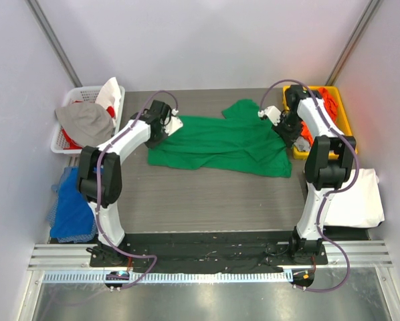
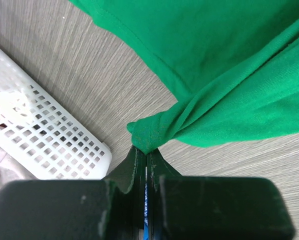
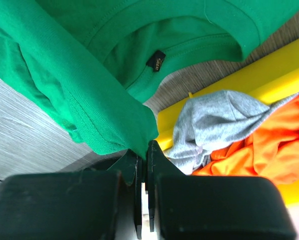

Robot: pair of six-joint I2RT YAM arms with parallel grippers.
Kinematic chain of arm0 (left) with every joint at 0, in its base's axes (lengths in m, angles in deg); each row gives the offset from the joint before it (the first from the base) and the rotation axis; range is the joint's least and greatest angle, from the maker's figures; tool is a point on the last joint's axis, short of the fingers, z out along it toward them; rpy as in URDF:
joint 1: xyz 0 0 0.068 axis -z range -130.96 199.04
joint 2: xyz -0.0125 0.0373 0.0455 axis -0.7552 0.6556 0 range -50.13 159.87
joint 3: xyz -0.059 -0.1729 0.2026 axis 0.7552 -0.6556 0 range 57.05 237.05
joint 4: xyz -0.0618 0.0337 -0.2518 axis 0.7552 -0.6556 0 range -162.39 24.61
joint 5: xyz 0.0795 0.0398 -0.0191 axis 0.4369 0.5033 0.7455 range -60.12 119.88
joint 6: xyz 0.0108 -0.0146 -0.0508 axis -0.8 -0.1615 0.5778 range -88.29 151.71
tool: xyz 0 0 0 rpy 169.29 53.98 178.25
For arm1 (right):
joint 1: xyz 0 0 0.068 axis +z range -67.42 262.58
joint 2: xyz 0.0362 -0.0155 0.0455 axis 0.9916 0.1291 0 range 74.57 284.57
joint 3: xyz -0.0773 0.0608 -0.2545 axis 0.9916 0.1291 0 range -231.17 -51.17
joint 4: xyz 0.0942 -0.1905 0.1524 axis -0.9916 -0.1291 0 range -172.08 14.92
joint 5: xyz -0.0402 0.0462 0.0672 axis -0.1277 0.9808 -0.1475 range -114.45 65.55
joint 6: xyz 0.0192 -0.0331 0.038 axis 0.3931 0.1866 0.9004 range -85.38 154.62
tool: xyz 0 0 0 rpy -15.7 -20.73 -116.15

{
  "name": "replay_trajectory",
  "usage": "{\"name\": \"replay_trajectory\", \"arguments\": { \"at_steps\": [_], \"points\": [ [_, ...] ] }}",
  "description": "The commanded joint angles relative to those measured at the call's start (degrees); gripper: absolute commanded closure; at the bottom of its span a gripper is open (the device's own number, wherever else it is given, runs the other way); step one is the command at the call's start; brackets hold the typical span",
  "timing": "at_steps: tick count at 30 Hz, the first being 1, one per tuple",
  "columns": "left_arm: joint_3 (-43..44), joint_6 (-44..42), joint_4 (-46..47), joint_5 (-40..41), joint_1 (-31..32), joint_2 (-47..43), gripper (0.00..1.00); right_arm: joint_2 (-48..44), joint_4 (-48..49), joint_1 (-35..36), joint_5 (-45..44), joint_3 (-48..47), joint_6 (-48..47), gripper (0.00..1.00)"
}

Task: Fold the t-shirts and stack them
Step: Fold the tshirt

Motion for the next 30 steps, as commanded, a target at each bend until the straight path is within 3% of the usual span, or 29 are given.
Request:
{"name": "replay_trajectory", "arguments": {
  "at_steps": [1,14,18,24,30],
  "points": [
    [2.02,-0.89,0.14,-0.34,-0.41,0.52,1.0,0.89,0.53,0.32,1.04,-2.05,0.6,0.99],
    [2.9,-0.54,1.19,0.36,-0.24,2.45,1.0,3.17,2.73,2.16,1.56,-3.54,2.18,0.95],
    [2.64,0.25,4.35,0.88,-0.32,2.8,0.89,3.18,3.69,2.16,1.39,-4.07,2.44,0.92],
    [2.73,1.65,8.74,2.72,-0.24,3.86,0.83,3.26,4.83,2.16,0.86,-4.86,3.14,0.88],
    [2.64,2.36,13.67,6.5,-0.32,4.47,0.7,4.41,6.24,2.08,-0.81,-6.0,4.02,0.81]
  ]
}}
